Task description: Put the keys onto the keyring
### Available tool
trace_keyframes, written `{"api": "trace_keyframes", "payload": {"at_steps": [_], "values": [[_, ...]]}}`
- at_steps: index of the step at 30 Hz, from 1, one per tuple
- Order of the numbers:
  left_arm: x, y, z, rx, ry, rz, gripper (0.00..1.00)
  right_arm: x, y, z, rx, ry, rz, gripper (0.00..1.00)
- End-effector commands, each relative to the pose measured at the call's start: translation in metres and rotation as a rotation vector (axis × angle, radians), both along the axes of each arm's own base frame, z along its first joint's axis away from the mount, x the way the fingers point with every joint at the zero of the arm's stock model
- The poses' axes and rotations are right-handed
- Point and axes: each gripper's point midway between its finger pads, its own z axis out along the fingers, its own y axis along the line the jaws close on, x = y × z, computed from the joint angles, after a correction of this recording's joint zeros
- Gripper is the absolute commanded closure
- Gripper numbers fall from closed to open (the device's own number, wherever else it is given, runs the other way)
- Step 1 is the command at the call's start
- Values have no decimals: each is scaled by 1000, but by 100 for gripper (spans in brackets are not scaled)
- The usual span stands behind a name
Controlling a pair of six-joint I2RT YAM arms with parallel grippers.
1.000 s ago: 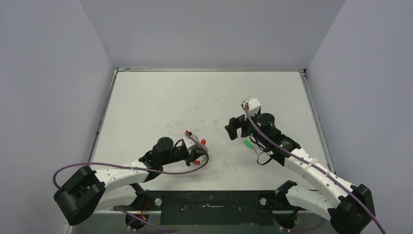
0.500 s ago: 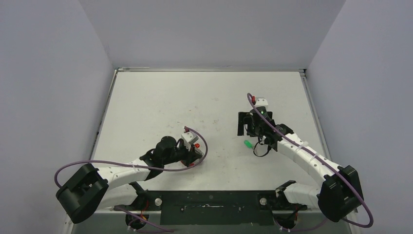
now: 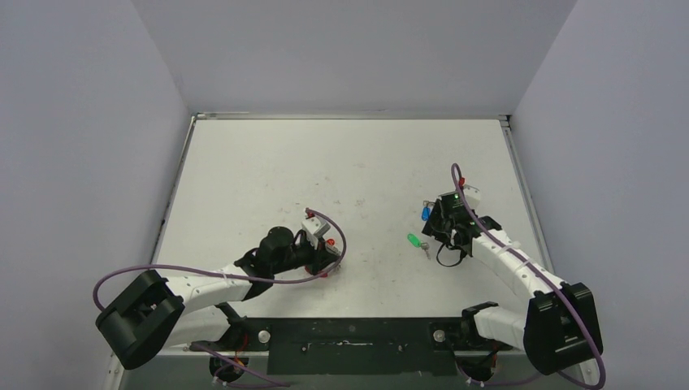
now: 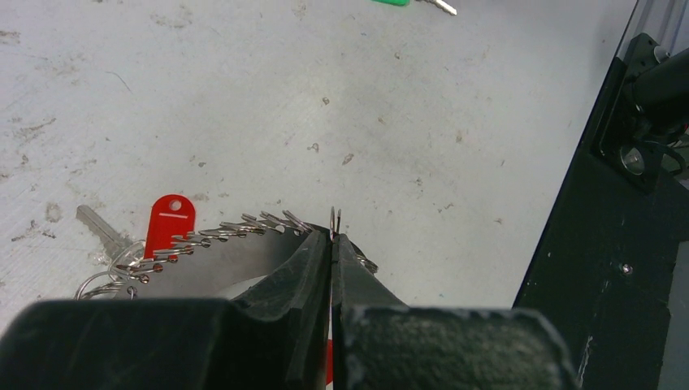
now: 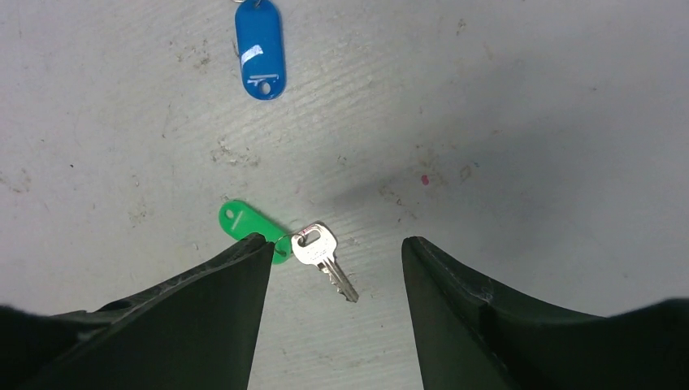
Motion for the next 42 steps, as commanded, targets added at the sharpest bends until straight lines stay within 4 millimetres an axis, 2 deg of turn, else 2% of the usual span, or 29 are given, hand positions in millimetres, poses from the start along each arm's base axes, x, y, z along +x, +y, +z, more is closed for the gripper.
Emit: {"api": "trace_keyframes", "payload": {"at_steps": [1, 7, 16, 24, 32, 42], "values": [[7, -9, 24, -88, -69, -8, 100, 3, 14, -2, 87, -2, -15, 42], [6, -8, 24, -99, -84, -9, 100, 2, 21, -15, 116, 42, -23, 55], [6, -7, 24, -105, -91, -9, 100, 2, 31, -32, 147, 111, -21, 59], [6, -7, 23, -102, -90, -8, 100, 7, 38, -31, 157, 107, -10, 59], [6, -7, 23, -103, -91, -6, 100, 11, 46, -24, 153, 92, 26, 50], [6, -6, 22, -103, -91, -5, 100, 17, 54, -24, 69, 79, 70, 56]]}}
